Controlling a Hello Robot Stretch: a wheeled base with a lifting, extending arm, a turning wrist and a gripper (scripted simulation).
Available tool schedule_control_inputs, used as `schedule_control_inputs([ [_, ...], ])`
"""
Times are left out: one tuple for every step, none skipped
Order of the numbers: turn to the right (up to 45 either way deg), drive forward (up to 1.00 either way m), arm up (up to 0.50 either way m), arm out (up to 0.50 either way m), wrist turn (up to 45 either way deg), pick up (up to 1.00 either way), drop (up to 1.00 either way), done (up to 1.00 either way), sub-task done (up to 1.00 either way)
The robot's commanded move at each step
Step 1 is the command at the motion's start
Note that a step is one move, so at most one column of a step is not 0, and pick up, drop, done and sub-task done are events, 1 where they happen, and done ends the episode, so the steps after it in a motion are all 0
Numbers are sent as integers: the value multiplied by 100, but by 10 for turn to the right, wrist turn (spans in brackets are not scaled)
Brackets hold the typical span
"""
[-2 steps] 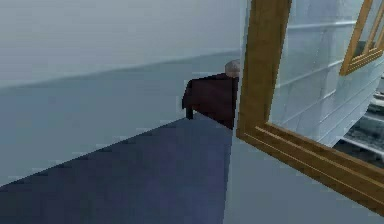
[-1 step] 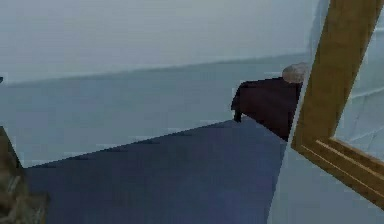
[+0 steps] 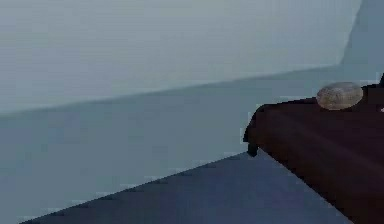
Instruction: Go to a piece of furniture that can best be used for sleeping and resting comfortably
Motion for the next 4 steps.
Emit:
schedule_control_inputs([
  [450,0,0,0,0,0,0,0,0],
  [30,0,0,0,0,0,0,0,0],
  [-240,0,0,0,0,0,0,0,0],
  [0,15,0,0,0,0,0,0,0],
])
